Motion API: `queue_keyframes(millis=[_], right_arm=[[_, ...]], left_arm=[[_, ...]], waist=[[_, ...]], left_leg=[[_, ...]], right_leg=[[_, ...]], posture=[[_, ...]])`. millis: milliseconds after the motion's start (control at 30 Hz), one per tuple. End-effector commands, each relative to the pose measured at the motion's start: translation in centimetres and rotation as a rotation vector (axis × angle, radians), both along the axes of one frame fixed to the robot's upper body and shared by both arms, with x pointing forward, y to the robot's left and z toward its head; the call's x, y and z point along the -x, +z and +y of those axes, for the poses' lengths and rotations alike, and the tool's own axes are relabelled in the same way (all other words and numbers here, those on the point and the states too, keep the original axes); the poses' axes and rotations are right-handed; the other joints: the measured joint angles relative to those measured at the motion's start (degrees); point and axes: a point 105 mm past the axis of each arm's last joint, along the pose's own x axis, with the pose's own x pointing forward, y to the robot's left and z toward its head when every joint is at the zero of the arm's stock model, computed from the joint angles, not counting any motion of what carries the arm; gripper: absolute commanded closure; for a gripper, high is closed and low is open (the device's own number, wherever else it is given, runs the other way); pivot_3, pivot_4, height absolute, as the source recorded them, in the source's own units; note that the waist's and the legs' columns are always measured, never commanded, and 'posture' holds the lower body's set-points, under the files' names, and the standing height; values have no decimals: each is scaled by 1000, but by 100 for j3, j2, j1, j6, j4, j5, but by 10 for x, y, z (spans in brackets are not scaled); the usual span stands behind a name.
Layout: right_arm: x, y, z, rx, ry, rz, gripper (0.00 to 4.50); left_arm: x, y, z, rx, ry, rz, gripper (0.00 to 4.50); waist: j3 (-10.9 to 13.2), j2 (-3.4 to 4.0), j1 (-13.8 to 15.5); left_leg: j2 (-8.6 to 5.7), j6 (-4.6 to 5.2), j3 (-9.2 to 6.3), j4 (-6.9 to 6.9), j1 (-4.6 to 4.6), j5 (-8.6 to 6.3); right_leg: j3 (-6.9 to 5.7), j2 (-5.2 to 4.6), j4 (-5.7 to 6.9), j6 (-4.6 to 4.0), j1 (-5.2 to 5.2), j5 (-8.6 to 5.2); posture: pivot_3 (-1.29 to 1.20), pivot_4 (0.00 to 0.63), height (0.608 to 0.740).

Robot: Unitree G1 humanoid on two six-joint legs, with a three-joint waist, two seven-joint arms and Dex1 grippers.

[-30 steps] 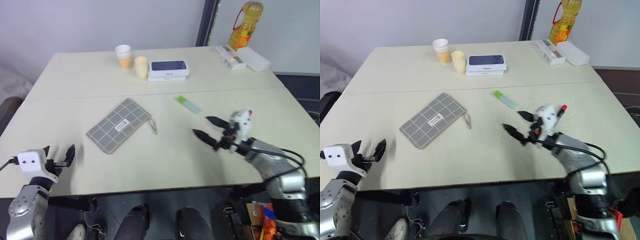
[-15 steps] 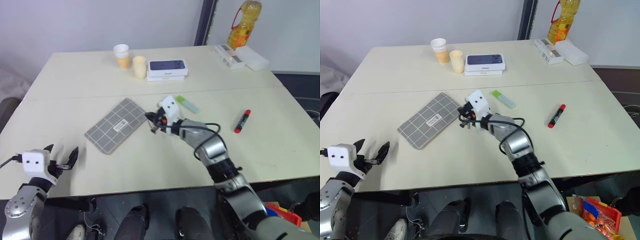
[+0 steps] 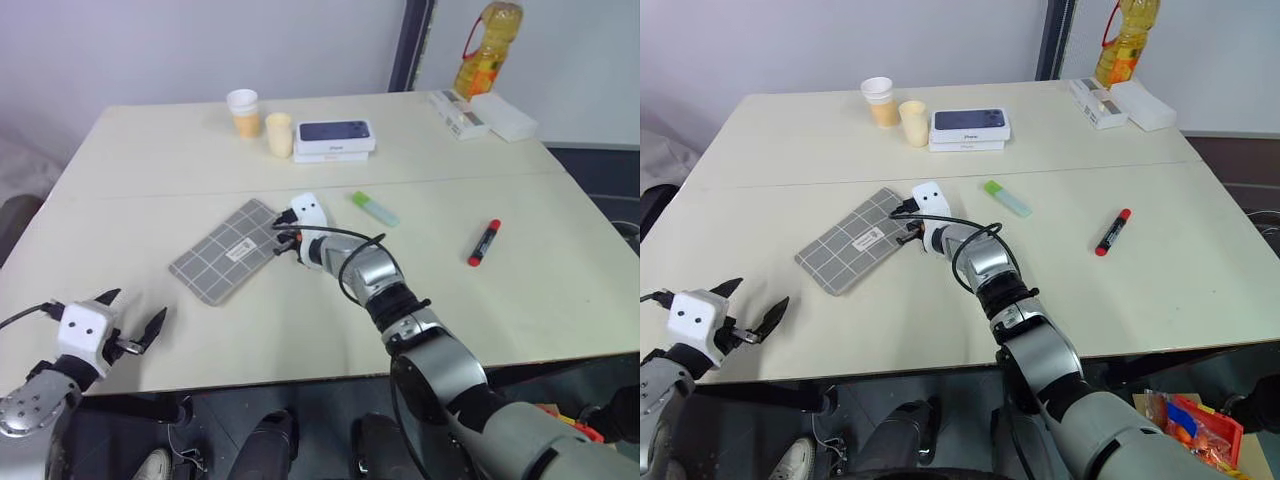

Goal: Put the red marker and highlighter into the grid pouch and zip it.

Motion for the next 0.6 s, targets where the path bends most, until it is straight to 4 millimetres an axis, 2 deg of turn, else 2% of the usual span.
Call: queue_keyframes(millis=[33,233,367,467,600], right_arm=[[-1,4,2,-22,-10,11,4459],[3,5,10,-31,7,-5,4459],[3,6,11,-32,8,-11,4459],[5,6,13,-38,8,-12,4500],[5,6,13,-42,3,-14,4500]], left_arm=[[-9,7,-16,-131,-125,-43,0],[-41,6,-42,-345,-315,-160,0],[-53,5,-53,-376,-401,-211,0],[-59,6,-61,-403,-470,-249,862],[-62,4,-62,-399,-504,-251,2976]], waist=[[0,0,8],[-1,3,-5],[-2,1,-24],[-3,1,-28],[-3,1,-78]], left_leg=[[0,-1,0,0,0,1],[0,-8,-2,-7,3,6],[-2,-17,3,-43,19,14],[1,-24,3,-52,18,18],[0,-27,3,-53,18,20]], right_leg=[[0,0,0,-1,0,0],[1,4,3,0,-3,4],[8,4,4,1,-6,4],[17,8,8,1,-6,4],[20,8,10,2,-5,5]], posture=[[0,150,740],[0,150,740],[0,150,740],[0,150,740],[0,150,740]])
